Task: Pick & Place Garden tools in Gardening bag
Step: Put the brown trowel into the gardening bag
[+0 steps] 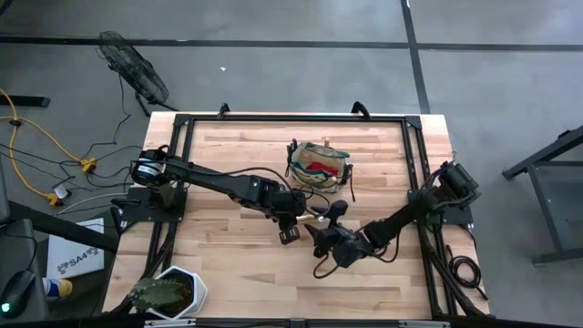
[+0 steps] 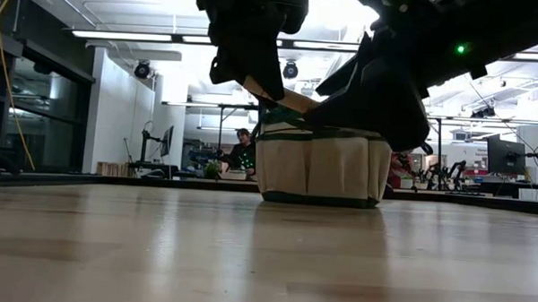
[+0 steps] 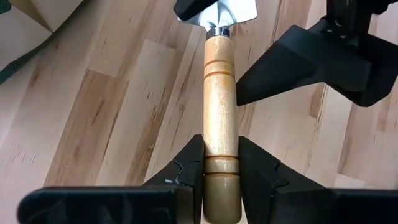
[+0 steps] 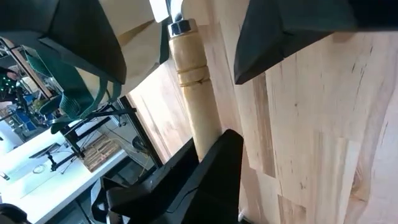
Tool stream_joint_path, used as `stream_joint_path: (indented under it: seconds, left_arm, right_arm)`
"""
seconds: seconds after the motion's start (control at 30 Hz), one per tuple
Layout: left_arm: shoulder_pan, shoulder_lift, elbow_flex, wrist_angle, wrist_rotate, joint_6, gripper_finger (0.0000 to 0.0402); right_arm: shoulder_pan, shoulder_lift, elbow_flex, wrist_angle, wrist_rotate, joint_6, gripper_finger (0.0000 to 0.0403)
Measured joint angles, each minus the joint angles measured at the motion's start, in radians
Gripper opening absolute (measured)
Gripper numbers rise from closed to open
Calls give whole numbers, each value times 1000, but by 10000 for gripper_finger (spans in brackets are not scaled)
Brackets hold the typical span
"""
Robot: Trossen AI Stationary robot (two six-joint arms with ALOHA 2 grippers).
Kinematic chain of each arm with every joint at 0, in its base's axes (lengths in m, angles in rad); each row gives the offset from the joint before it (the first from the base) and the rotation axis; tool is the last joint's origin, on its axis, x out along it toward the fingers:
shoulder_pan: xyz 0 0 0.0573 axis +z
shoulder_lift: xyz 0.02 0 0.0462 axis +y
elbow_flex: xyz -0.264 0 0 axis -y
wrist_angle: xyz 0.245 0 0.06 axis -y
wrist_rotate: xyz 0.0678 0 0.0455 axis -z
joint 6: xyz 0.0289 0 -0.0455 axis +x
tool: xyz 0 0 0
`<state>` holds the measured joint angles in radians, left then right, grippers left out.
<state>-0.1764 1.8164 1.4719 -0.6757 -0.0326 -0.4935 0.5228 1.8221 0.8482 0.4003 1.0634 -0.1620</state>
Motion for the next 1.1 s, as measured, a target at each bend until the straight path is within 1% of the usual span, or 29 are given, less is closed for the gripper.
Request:
stream_joint_path:
  seconds: [0.07, 0.23, 0.37, 0.63, 0.83, 0.93, 1.1]
  left_arm:
    - [0, 0, 0, 3, 0, 0, 63]
    - [0, 0, 0, 2, 0, -1, 63]
    - [0, -1, 0, 6, 0, -1, 63]
    - [0, -1, 1, 31, 24, -1, 63]
    - [1, -2, 2, 33, 24, 0, 63]
    - [0, -2, 2, 30, 25, -4, 62]
    - [0, -2, 2, 31, 25, 50, 64]
  right_arm:
    - [-1, 0, 0, 0, -9, -3, 279]
    - [-15, 0, 0, -1, -69, -40, 223]
    - [-27, -1, 0, -1, -68, -79, 185]
    - [-39, -1, 0, -1, -70, -123, 129]
    - [-38, -1, 0, -8, -92, -130, 57]
    - [-39, -1, 0, -6, -118, -119, 54]
    - [-39, -1, 0, -13, -144, 11, 54]
